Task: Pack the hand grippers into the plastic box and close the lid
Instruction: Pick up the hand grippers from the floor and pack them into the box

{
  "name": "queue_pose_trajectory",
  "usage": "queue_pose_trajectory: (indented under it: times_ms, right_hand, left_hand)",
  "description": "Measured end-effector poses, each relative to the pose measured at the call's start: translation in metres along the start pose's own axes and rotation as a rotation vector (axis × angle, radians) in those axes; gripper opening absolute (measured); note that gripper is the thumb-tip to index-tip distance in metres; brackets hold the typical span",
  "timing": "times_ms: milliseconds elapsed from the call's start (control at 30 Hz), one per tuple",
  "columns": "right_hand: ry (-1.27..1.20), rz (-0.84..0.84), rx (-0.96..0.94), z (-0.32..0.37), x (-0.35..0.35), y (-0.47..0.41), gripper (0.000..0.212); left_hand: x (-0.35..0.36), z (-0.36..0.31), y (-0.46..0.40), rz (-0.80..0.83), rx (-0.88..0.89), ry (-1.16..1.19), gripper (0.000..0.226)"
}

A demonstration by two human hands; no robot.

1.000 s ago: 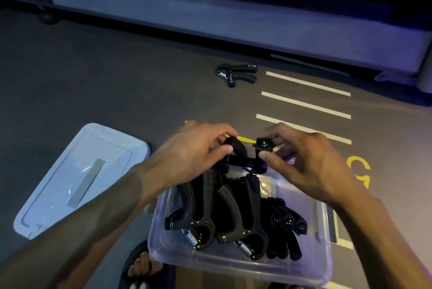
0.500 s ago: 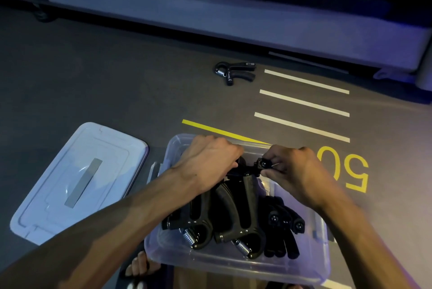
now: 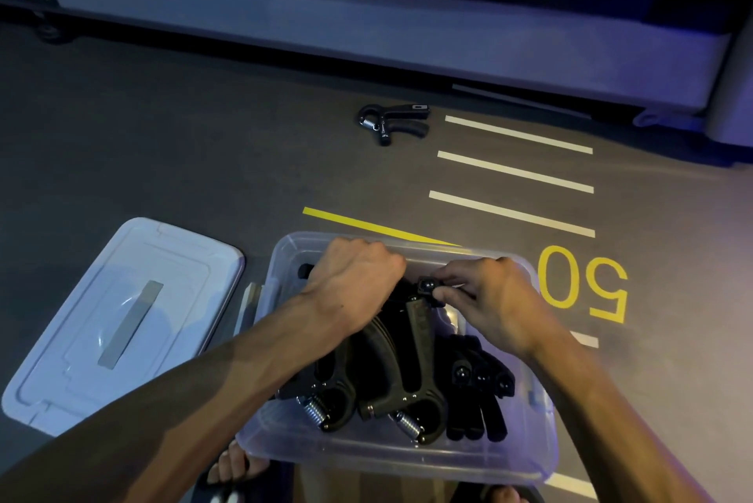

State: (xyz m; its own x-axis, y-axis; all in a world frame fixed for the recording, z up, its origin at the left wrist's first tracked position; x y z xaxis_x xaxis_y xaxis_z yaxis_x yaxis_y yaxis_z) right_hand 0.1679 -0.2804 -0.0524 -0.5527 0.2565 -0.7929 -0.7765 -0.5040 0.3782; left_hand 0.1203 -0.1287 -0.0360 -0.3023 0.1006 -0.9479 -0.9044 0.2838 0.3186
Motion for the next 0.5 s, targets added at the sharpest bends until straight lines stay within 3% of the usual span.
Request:
queue_pose_trajectory:
  times_ms: [333, 500]
  right_hand:
    - [-0.044, -0.029, -0.005, 0.000, 0.012, -0.001, 0.018]
    - [-0.018, -0.040, 0.020, -0.002, 0.009, -0.001, 0.022]
  left_hand:
    - [0.006, 0.007, 0.002, -0.022, -0.017, 0.051, 0.011]
    - [0.005, 0.018, 0.008, -0.149, -0.021, 0.172, 0.020]
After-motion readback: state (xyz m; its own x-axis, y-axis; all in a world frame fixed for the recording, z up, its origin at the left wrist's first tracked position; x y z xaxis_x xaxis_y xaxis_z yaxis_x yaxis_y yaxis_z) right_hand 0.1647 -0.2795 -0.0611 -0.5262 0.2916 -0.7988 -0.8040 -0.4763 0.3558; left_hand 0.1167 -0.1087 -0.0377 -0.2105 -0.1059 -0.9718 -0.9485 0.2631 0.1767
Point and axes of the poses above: each hand's wrist, its own y-axis away from the middle knuckle, its own x-axis out of the palm, z = x × y, the point moved 5 cm from there along -y, towards the middle knuckle, and after that the axes turned 10 degrees about x, right-handed, at the moved point
